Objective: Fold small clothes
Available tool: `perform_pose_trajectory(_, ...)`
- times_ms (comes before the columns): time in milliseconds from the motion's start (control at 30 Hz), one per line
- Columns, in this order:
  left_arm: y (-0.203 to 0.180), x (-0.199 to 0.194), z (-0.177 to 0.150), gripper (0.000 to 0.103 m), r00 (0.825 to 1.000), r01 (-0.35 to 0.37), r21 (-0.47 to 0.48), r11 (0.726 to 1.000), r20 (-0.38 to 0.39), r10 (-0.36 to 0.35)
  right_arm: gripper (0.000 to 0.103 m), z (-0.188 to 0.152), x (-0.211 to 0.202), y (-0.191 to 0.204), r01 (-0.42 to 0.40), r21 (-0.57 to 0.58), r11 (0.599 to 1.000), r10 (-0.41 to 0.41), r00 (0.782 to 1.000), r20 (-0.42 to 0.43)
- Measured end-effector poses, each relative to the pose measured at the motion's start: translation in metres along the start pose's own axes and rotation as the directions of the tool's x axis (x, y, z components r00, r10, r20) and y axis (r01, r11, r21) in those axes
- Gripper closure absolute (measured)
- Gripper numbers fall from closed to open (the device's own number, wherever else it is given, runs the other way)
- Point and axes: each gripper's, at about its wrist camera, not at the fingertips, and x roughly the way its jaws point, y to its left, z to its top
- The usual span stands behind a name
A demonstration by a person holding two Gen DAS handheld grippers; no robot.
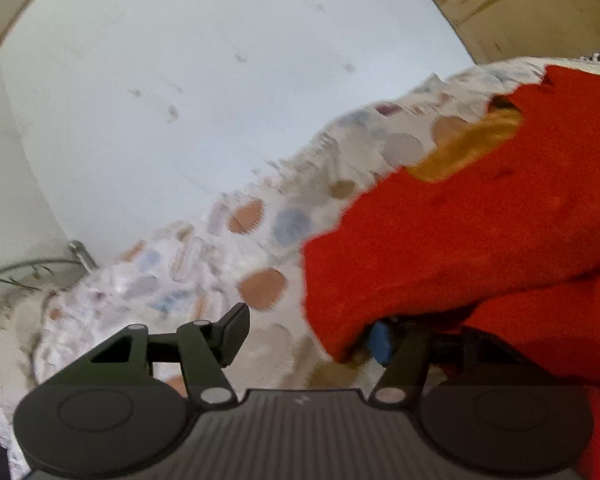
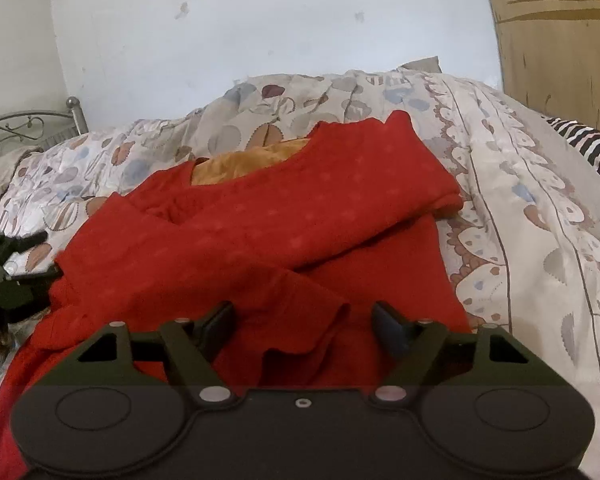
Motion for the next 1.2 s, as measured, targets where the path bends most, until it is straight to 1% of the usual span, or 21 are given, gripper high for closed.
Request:
perform_pose_trajectory(67, 0.005, -0.002, 0.004, 0.04, 0.999, -0.028, -0.013, 1.0, 0.023, 0.028, 0.026, -0.001, 0.0, 0.0, -0.002, 0.002, 1.0, 0.002, 1.0, 0.001)
perform_pose_trajectory(133, 0.008, -0.002, 0.007, 0.041, 0.999, -0.01, -0.037, 0.999, 0.031, 0.011, 0.026, -0.001, 0.0, 0.0, -0.002, -0.002, 1.0, 0.002, 1.0, 0.002)
perform_pose_trajectory(167, 0.007, 0.0, 0.008, 0.044, 1.0, 0.001, -0.037, 0.999, 0.022, 0.0, 0.026, -0.002, 0.001, 0.001, 0.0, -0.007, 1.0, 0.0, 1.0, 0.003)
perform_pose_trajectory(233, 0.002, 0.008, 0.009, 0.055, 1.0, 0.019, -0.029, 0.999, -0.009, -0.02, 0.026, -0.002, 0.001, 0.003, 0.003, -0.019, 1.0, -0.003, 1.0, 0.003)
perform_pose_trajectory(300, 0.003, 0.015, 0.01, 0.077, 0.998, 0.038, -0.056, 0.998, -0.038, -0.04, 0.026, -0.003, 0.001, 0.005, 0.006, -0.029, 1.0, -0.006, 1.0, 0.004)
perform_pose_trajectory(333, 0.005, 0.015, 0.01, 0.083, 0.998, 0.047, -0.078, 0.996, -0.041, -0.05, 0.026, -0.003, 0.001, 0.005, 0.005, -0.029, 1.0, -0.004, 1.0, 0.004)
perform_pose_trajectory(367, 0.008, 0.014, 0.011, 0.092, 0.998, 0.049, -0.094, 0.994, -0.038, -0.053, 0.026, -0.003, 0.001, 0.004, 0.002, -0.027, 1.0, -0.002, 1.0, 0.005)
perform_pose_trajectory(400, 0.009, 0.012, 0.012, 0.094, 0.998, 0.045, -0.094, 0.995, -0.035, -0.048, 0.026, -0.004, 0.001, 0.004, 0.0, -0.025, 1.0, 0.0, 1.0, 0.006)
perform_pose_trajectory(467, 0.015, 0.007, 0.013, 0.095, 0.998, 0.042, -0.09, 0.995, -0.042, -0.046, 0.03, -0.004, 0.0, 0.004, -0.002, -0.027, 1.0, 0.002, 1.0, 0.007)
perform_pose_trajectory(567, 0.021, 0.01, 0.006, 0.096, 0.995, 0.048, -0.083, 0.995, -0.081, -0.055, 0.031, -0.004, 0.001, 0.006, -0.005, -0.045, 0.999, 0.005, 1.0, 0.002)
perform_pose_trajectory(700, 0.02, 0.029, -0.012, 0.096, 0.974, 0.113, -0.126, 0.986, -0.184, -0.135, 0.027, -0.004, 0.003, 0.01, -0.003, -0.069, 0.998, 0.003, 1.0, -0.008)
perform_pose_trajectory(767, 0.019, 0.03, -0.015, 0.095, 0.971, 0.116, -0.139, 0.984, -0.193, -0.141, 0.025, -0.004, 0.004, 0.011, -0.001, -0.075, 0.997, 0.0, 1.0, -0.013)
perform_pose_trajectory(800, 0.019, 0.029, -0.014, 0.092, 0.971, 0.118, -0.141, 0.983, -0.191, -0.144, 0.024, -0.004, 0.004, 0.011, -0.001, -0.076, 0.997, 0.0, 1.0, -0.014)
perform_pose_trajectory(867, 0.022, 0.024, -0.01, 0.089, 0.967, 0.14, -0.151, 0.978, -0.191, -0.168, 0.02, -0.002, 0.004, 0.009, -0.013, -0.069, 0.998, 0.011, 1.0, -0.02)
perform_pose_trajectory(900, 0.025, 0.02, -0.009, 0.084, 0.963, 0.156, -0.156, 0.975, -0.194, -0.185, 0.019, -0.001, 0.002, 0.007, -0.026, -0.057, 0.998, 0.025, 0.999, -0.021)
perform_pose_trajectory(933, 0.029, 0.013, -0.009, 0.074, 0.961, 0.163, -0.157, 0.974, -0.197, -0.193, 0.015, 0.001, -0.001, 0.005, -0.043, -0.042, 0.998, 0.042, 0.999, -0.022)
perform_pose_trajectory(967, 0.031, 0.006, -0.009, 0.041, 0.959, 0.165, -0.16, 0.973, -0.205, -0.196, 0.011, 0.003, -0.007, 0.001, -0.059, -0.023, 0.998, 0.058, 0.998, -0.022)
perform_pose_trajectory(1000, 0.034, -0.004, -0.011, 0.022, 0.96, 0.157, -0.168, 0.973, -0.203, -0.19, 0.01, 0.005, -0.013, -0.001, -0.064, -0.008, 0.998, 0.064, 0.998, -0.015)
perform_pose_trajectory(1067, 0.041, -0.03, -0.017, 0.02, 0.968, 0.148, -0.189, 0.971, -0.176, -0.181, 0.003, 0.006, -0.032, -0.007, -0.064, 0.0, 0.998, 0.064, 0.998, 0.011)
perform_pose_trajectory(1133, 0.046, -0.054, -0.023, 0.014, 0.961, 0.165, -0.225, 0.96, -0.182, -0.207, 0.001, 0.004, -0.053, -0.011, -0.059, -0.015, 0.998, 0.059, 0.998, 0.028)
perform_pose_trajectory(1200, 0.051, -0.079, -0.031, 0.006, 0.949, 0.186, -0.293, 0.938, -0.194, -0.248, 0.001, -0.003, -0.074, -0.016, -0.03, -0.048, 0.998, 0.032, 0.999, 0.029)
